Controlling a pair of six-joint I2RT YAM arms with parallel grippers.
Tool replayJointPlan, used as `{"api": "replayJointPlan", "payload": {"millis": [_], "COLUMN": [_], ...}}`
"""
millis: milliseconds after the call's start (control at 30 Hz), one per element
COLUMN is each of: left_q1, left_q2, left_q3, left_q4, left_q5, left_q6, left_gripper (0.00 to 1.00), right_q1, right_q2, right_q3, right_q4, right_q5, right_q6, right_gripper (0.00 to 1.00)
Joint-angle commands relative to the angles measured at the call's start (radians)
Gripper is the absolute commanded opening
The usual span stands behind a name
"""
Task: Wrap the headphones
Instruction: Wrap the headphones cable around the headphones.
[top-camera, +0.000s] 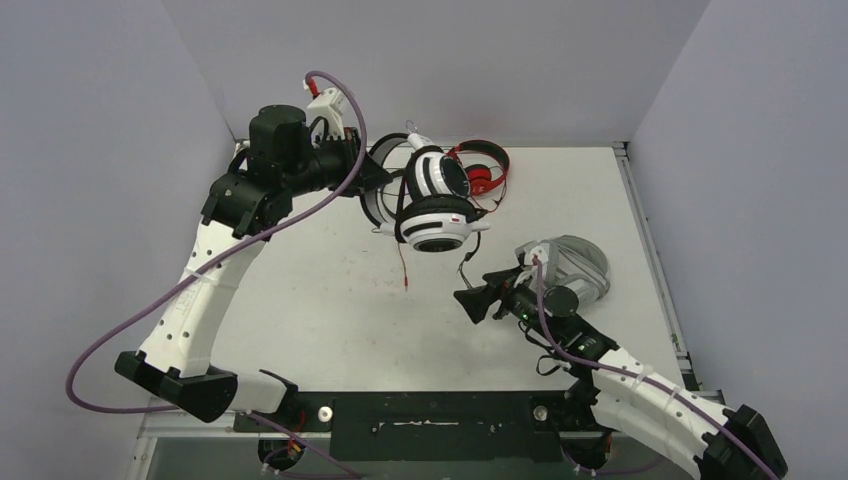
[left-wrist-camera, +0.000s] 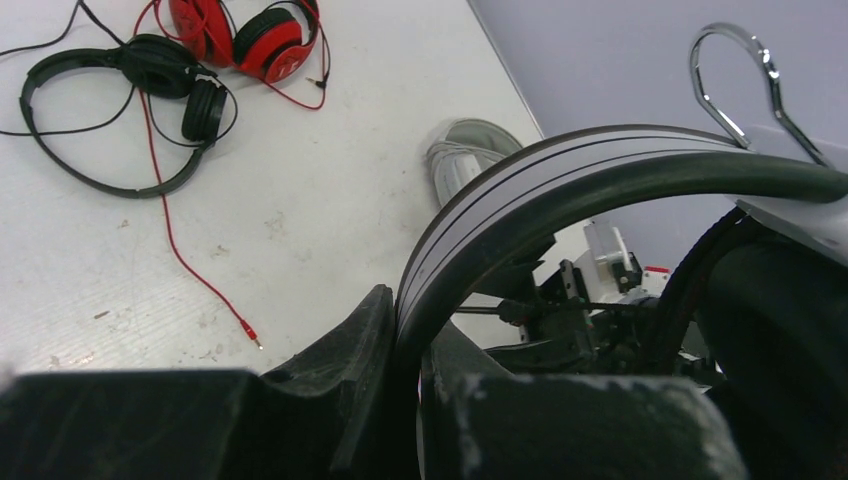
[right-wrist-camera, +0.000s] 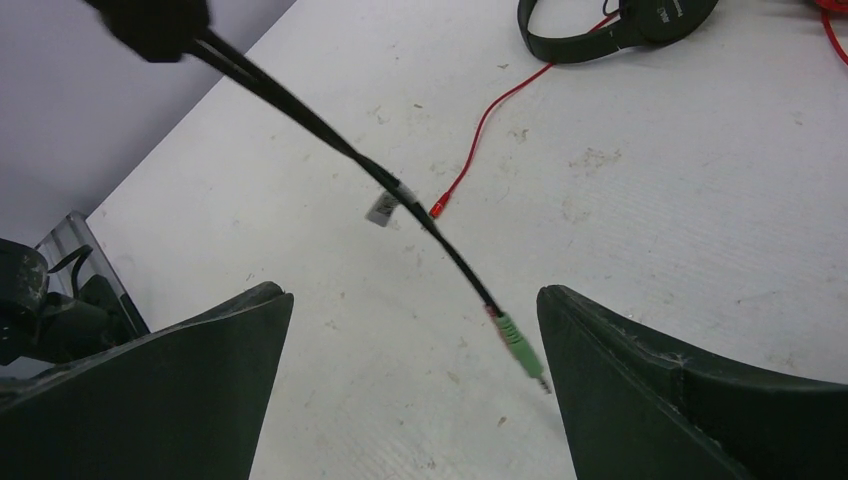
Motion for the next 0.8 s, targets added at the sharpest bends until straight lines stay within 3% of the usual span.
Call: {"api": "replayJointPlan", "payload": {"millis": [0,200,267,367,567,600,633,733,767], "left_q1": [0.005,0.006,0.007,0.009,0.015,0.017,0.019,0.029,0.033], "left_q2": [0.015,0.013,0.015,0.020,0.023,0.023,0.023,0.021,0.018], "left_q3": [0.103,0.121,0.129,0.140,0.139,0.134,0.129,0.101,0.089], "left_q4": [0.075,0.113,0.121,0.123,0.131,0.132,0.133,0.135,0.140], "left_q5": [0.090,0.109,0.112,0.113,0.118,0.120,0.121,0.123,0.129], "left_q6": [-0.096,-0.134,-0.143,-0.154,-0.161,-0.158,-0.157,-0.154,-0.155], "left_gripper": [0.00,0.00,0.00,0.00,0.00,0.00,0.00,0.00,0.00], "right_q1": [-0.007,-0.006,-0.006,-0.002,0.000,0.000,0.000,-0.001,-0.002], "right_q2": [0.119,0.282,0.317,0.353,0.331,0.311,0.297,0.249,0.234], "right_q3": [0.025,0.066,0.085,0.115,0.142,0.147,0.154,0.189,0.206], "right_q4": [0.262,0.409,0.452,0.495,0.446,0.429,0.409,0.300,0.257], "right_q5": [-0.020,-0.042,-0.102,-0.187,-0.177,-0.170,-0.160,-0.110,-0.085], "right_q6": [-0.050,-0.065,-0.057,-0.038,-0.052,-0.057,-0.060,-0.087,-0.096], "right_gripper": [0.98,0.88,0.80,0.78,0.40,0.24,0.16,0.00,0.00]}}
